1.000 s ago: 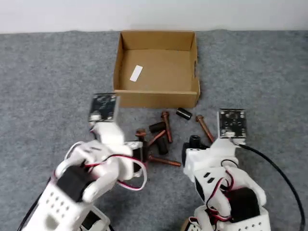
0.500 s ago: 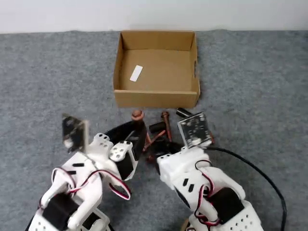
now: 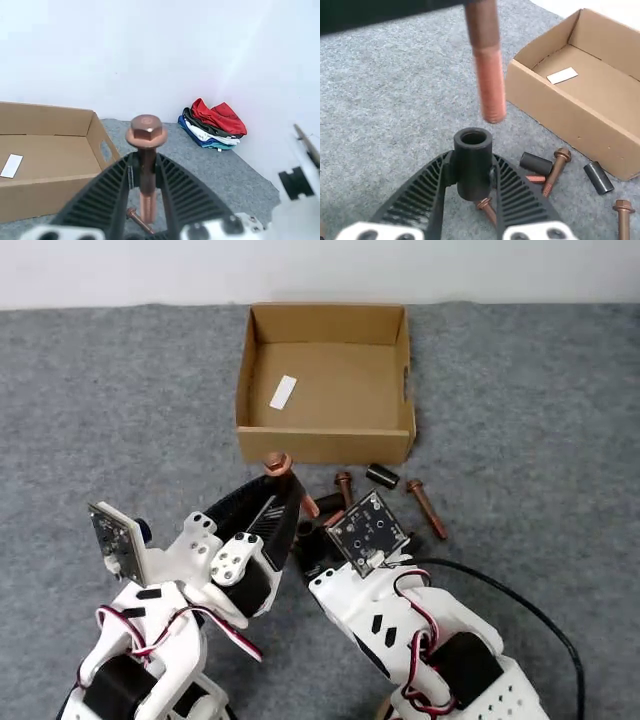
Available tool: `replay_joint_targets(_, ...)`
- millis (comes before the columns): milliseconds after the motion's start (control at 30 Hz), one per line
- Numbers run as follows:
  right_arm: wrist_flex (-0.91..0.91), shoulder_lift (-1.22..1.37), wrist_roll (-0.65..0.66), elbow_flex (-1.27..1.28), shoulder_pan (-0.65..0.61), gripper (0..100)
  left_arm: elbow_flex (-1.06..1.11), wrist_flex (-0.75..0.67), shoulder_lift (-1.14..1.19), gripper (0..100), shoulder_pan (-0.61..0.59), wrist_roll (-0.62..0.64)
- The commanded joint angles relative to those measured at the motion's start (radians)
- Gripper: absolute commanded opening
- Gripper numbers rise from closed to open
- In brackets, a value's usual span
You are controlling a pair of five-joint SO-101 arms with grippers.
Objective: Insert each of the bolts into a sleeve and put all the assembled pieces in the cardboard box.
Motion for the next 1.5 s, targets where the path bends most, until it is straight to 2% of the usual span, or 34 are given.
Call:
replay_joint_targets(0,-0.022,-0.015,0.015,-0.063,-0.002,0.9,-0.007,-0.032,-0.015,0,-0.008,-0.014)
replay_joint_targets(233,-0.027,-0.015,0.015,-0.064,0.090,0.9,-0.010,-0.028,-0.017,0,-0.094,-0.014)
replay_joint_targets(567,-0.053,-0.015,0.084,-0.081,0.062,0.9,-0.008,0.035,-0.012,0,-0.021,-0.011)
replay_joint_targets(1133,-0.081,-0.005,0.086,-0.107,0.062,0.9,0.113,0.029,-0.011,0,-0.012,-0.008)
replay_joint_targets(1467,-0.076,-0.005,0.086,-0.106,0.005,0.9,0.131,-0.107,-0.011,0,-0.014,-0.008)
